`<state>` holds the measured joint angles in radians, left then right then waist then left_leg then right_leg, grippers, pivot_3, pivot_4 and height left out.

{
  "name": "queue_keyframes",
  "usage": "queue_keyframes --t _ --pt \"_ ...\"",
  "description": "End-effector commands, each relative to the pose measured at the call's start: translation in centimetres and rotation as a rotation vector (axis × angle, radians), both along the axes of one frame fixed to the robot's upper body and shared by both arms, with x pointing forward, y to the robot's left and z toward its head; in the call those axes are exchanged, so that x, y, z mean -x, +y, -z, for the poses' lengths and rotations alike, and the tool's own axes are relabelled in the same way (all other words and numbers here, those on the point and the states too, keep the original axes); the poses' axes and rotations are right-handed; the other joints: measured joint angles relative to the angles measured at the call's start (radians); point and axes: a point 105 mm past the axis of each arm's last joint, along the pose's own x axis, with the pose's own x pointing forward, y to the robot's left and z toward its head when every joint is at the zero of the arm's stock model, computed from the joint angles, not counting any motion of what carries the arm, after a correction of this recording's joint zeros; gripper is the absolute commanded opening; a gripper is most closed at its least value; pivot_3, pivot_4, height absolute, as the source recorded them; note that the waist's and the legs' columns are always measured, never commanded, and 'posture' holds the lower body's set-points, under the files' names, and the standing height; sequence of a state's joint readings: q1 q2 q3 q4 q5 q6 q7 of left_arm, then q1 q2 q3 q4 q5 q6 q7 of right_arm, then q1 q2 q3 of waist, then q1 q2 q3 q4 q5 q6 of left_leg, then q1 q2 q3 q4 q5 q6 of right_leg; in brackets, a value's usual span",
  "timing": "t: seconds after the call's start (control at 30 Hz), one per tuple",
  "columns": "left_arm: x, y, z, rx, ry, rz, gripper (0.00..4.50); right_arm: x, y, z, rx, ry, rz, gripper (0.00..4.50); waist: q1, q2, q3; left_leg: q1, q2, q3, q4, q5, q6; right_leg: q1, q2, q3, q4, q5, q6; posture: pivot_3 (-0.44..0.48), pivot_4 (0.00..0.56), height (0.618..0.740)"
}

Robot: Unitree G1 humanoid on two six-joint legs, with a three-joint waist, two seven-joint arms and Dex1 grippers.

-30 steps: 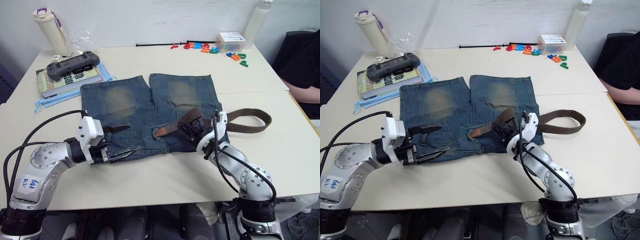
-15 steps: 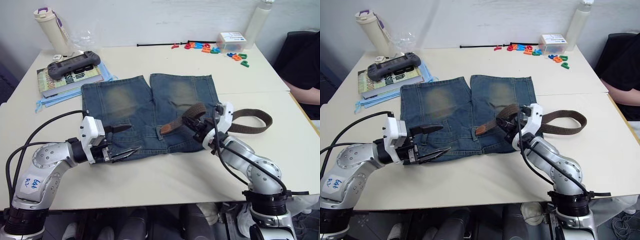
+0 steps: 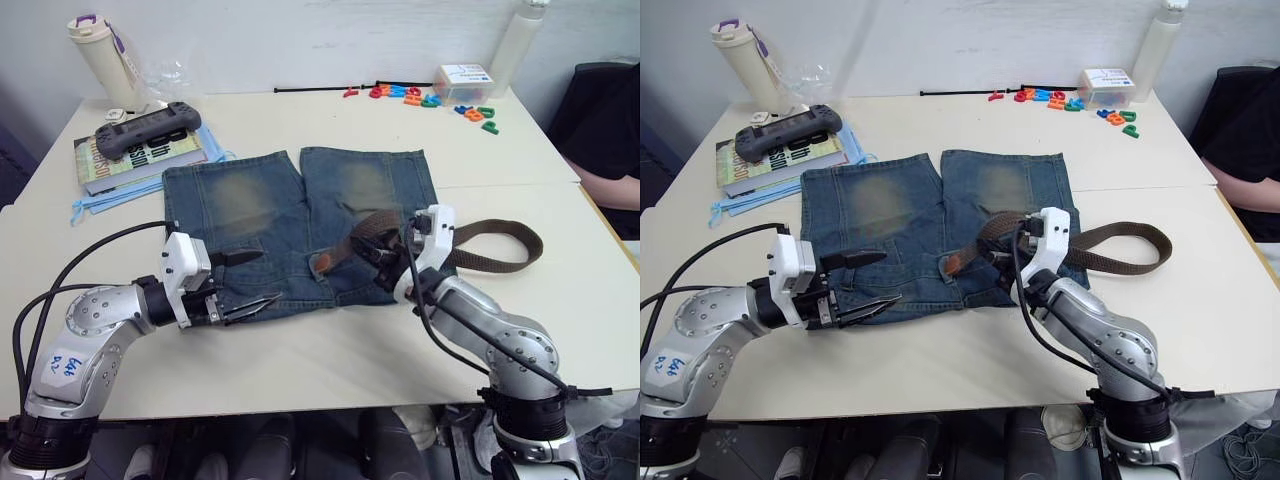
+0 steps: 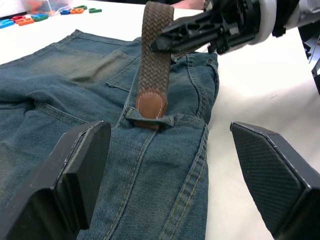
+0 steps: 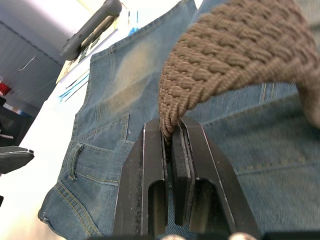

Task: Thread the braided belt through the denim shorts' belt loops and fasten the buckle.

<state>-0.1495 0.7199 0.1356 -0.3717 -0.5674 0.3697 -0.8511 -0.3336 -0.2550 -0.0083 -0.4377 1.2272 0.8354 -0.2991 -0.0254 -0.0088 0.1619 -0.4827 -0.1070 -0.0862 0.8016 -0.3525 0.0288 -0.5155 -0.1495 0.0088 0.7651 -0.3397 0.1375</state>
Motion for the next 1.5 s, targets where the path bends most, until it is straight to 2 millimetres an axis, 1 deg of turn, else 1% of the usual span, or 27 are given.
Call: queue_keyframes --t 0.03,0.1,0.2,0.37,0.47,0.53,0.6,0.67,0.8,0.87,0.93,1.07,1.13,1.23,1.37,1.47,1.5 --pt "0.1 -0.2 -0.7 0.003 -0.032 0.008 4.21 0.4 0.9 1.5 -0.051 0.088 -0.033 0.0 -0.002 0.0 0.0 0.0 0.0 0.0 0.0 0.0 0.0 0.0 0.0 0.0 0.0 0.0 0.0 0.0 0.15 0.654" --pt "0.1 -0.2 -0.6 0.002 -0.029 0.007 4.21 0.3 1.3 2.5 -0.085 0.142 -0.034 0.0 -0.003 0.0 0.0 0.0 0.0 0.0 0.0 0.0 0.0 0.0 0.0 0.0 0.0 0.0 0.0 0.0 0.15 0.654" --pt "0.1 -0.1 -0.3 -0.006 -0.025 0.005 4.21 0.0 2.1 3.2 -0.167 0.208 -0.052 0.0 -0.003 0.0 0.0 0.001 0.0 0.0 -0.001 0.0 -0.001 0.0 0.001 0.0 0.001 0.0 -0.001 0.0 0.15 0.654" --pt "-0.3 0.4 0.1 -0.037 -0.037 -0.014 4.21 -0.3 3.3 2.9 -0.242 0.24 -0.108 0.0 -0.003 0.0 0.0 0.001 0.0 0.0 -0.001 0.001 -0.001 0.0 0.001 0.0 0.002 -0.001 -0.001 0.0 0.15 0.654" --pt "-0.6 1.0 1.2 -0.138 -0.102 -0.022 4.21 -0.4 3.8 2.6 -0.277 0.25 -0.136 0.0 -0.002 0.0 0.0 0.002 0.0 0.0 -0.001 0.001 -0.001 0.0 0.001 0.0 0.002 -0.001 -0.001 0.0 0.15 0.654" --pt "-1.3 1.5 1.4 -0.195 -0.186 -0.057 4.21 -0.3 4.4 2.3 -0.3 0.254 -0.172 0.0 -0.002 0.0 0.0 0.002 0.0 0.0 -0.001 0.001 -0.001 0.0 0.001 0.0 0.002 -0.001 -0.002 0.0 0.15 0.654" --pt "-1.5 1.5 1.9 -0.349 -0.366 -0.021 4.21 -0.1 4.9 1.9 -0.339 0.26 -0.206 0.0 -0.002 0.0 0.0 0.002 0.0 0.0 -0.001 0.001 -0.001 -0.001 0.001 0.0 0.002 -0.001 -0.002 0.0 0.15 0.654" --pt "-1.4 1.4 2.4 -0.439 -0.496 0.022 4.21 0.0 5.2 1.7 -0.359 0.266 -0.222 0.0 -0.002 0.0 0.0 0.001 0.0 0.0 -0.001 0.001 -0.001 -0.001 0.0 0.0 0.002 -0.001 -0.002 0.0 0.15 0.654" --pt "-1.7 1.4 2.0 -0.499 -0.702 0.038 4.21 -0.2 5.2 1.8 -0.373 0.282 -0.223 0.0 -0.001 0.0 0.0 0.001 0.0 0.0 -0.001 0.0 -0.002 -0.001 0.0 0.0 0.002 -0.001 -0.002 0.0 0.15 0.654" --pt "-1.9 1.7 2.2 -0.564 -0.8 0.051 4.21 -0.3 5.2 1.8 -0.379 0.284 -0.222 0.0 -0.002 0.0 0.0 0.001 0.0 0.0 -0.002 0.0 -0.002 -0.001 0.0 -0.001 0.002 -0.001 -0.002 0.0 0.15 0.654" --pt "-2.1 1.9 2.4 -0.594 -0.847 0.056 4.21 -0.3 5.2 1.8 -0.384 0.283 -0.223 0.0 -0.003 0.0 0.0 0.001 0.0 0.0 -0.002 0.0 -0.002 -0.001 0.0 -0.001 0.003 -0.001 -0.002 0.0 0.15 0.654" --pt "-2.3 1.5 1.9 -0.575 -0.909 0.052 4.21 -0.4 5.2 1.6 -0.388 0.28 -0.223 0.0 -0.002 0.0 0.0 0.002 0.0 0.001 -0.002 0.001 -0.002 -0.001 0.001 -0.002 0.003 -0.001 -0.001 0.0 0.15 0.654" --pt "-2.4 1.3 2.2 -0.582 -0.914 0.061 4.21 -0.4 5.2 1.5 -0.389 0.276 -0.223 0.0 -0.001 0.0 0.0 0.002 -0.001 0.0 -0.002 0.001 -0.001 -0.001 0.001 -0.003 0.003 -0.001 -0.001 0.0 0.15 0.654" --pt "-2.7 0.9 2.1 -0.557 -0.919 0.049 4.21 -0.4 5.2 1.4 -0.39 0.272 -0.221 0.0 -0.003 0.0 0.0 0.002 -0.001 0.001 -0.002 0.001 -0.001 -0.001 0.001 -0.003 0.003 0.0 -0.001 0.0 0.15 0.654" --pt "-2.9 0.3 2.3 -0.578 -0.939 0.075 4.21 -0.4 5.2 1.3 -0.387 0.266 -0.217 0.0 -0.003 0.0 0.0 0.003 -0.001 0.001 -0.002 0.001 -0.001 -0.001 0.001 -0.003 0.004 0.0 -0.001 0.0 0.15 0.654" --pt "-3.0 0.4 2.3 -0.579 -0.937 0.073 3.4 -0.4 5.1 1.3 -0.388 0.264 -0.215 0.0 -0.003 0.0 0.0 0.003 -0.001 0.001 -0.002 0.001 -0.001 -0.001 0.002 -0.004 0.004 0.0 -0.001 0.0 0.15 0.654" --pt "-3.0 0.4 2.3 -0.578 -0.939 0.074 3.02 -0.4 5.1 1.3 -0.388 0.264 -0.215 0.0 -0.003 0.0 0.0 0.003 -0.001 0.001 -0.002 0.001 -0.001 -0.001 0.002 -0.004 0.004 0.0 -0.001 0.0 0.15 0.654"
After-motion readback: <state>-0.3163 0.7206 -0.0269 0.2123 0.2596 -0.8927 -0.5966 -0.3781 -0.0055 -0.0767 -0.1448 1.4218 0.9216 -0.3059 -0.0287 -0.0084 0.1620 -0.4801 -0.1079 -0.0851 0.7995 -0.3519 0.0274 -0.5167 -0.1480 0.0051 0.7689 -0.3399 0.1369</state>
